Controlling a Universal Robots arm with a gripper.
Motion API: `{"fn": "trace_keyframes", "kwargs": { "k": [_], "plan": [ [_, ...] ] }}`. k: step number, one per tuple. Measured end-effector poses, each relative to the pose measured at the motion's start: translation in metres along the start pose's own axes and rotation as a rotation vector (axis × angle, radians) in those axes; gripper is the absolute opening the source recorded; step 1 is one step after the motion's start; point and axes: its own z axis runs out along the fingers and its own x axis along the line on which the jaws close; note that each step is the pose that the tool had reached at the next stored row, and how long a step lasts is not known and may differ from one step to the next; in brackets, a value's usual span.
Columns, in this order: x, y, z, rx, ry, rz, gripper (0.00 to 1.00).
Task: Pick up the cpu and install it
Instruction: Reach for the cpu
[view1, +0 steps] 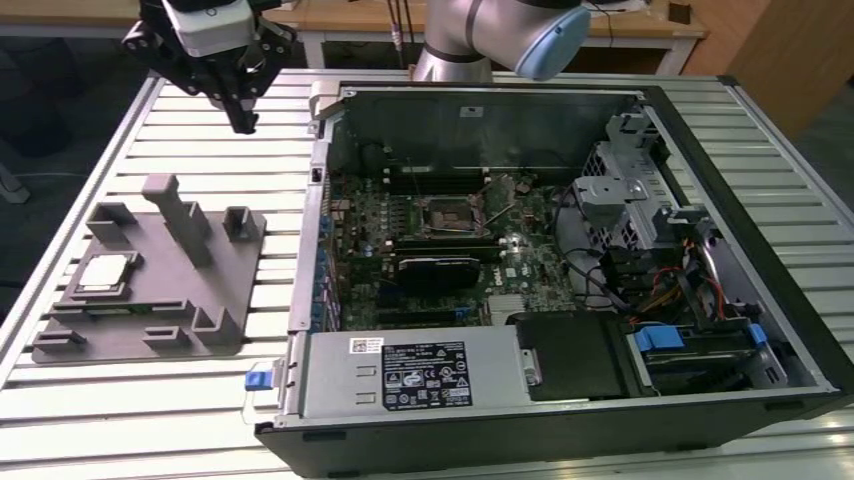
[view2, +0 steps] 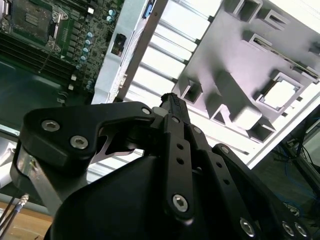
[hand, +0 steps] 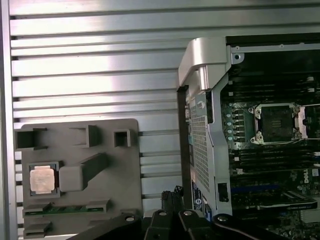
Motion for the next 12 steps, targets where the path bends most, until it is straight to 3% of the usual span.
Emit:
{"fn": "trace_keyframes", "kwargs": {
  "k": [12],
  "plan": [
    [0.0061,-0.0005,-0.0001,0.0,0.0,0.0,0.11]
  ]
}}
